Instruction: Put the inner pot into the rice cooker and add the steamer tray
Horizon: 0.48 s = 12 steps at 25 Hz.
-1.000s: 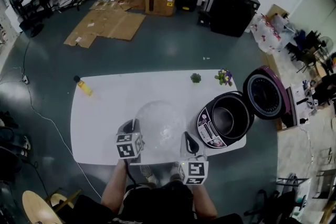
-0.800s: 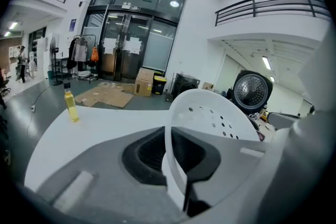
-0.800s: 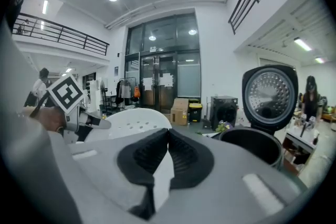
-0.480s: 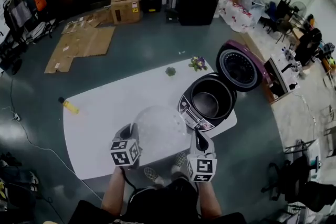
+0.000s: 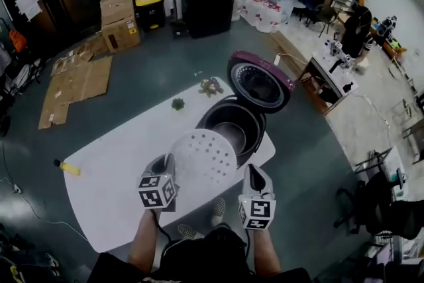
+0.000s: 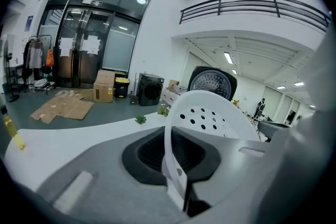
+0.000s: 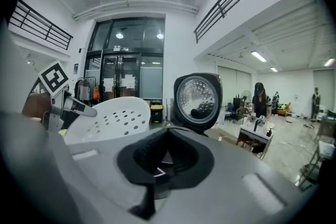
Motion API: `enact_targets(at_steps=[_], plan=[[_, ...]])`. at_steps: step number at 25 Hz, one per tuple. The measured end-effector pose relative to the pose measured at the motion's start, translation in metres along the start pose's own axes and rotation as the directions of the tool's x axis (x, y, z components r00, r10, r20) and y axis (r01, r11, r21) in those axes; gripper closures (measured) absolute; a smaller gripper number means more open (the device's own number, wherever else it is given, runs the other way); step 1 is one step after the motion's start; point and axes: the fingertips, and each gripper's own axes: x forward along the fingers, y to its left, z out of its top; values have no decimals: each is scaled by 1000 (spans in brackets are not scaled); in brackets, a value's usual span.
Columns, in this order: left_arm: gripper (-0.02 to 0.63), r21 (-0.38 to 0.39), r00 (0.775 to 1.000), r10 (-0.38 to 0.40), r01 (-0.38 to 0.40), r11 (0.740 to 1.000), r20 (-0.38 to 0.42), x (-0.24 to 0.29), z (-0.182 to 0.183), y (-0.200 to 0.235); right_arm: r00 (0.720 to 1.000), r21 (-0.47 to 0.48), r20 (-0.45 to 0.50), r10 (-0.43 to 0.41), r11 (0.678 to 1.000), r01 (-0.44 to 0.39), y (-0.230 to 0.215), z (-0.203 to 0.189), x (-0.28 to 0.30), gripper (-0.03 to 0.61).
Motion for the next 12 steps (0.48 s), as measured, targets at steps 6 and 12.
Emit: enact_targets(at_steps=[6, 12], plan=[[584, 65, 1000, -31, 31, 997, -1, 41, 26, -33, 998, 36, 6, -60, 998, 59, -47, 0, 7, 572], [584, 112, 998, -66, 66, 991, 1, 85, 51, -62, 994, 68, 6, -106, 992, 106, -89, -4, 21, 573]])
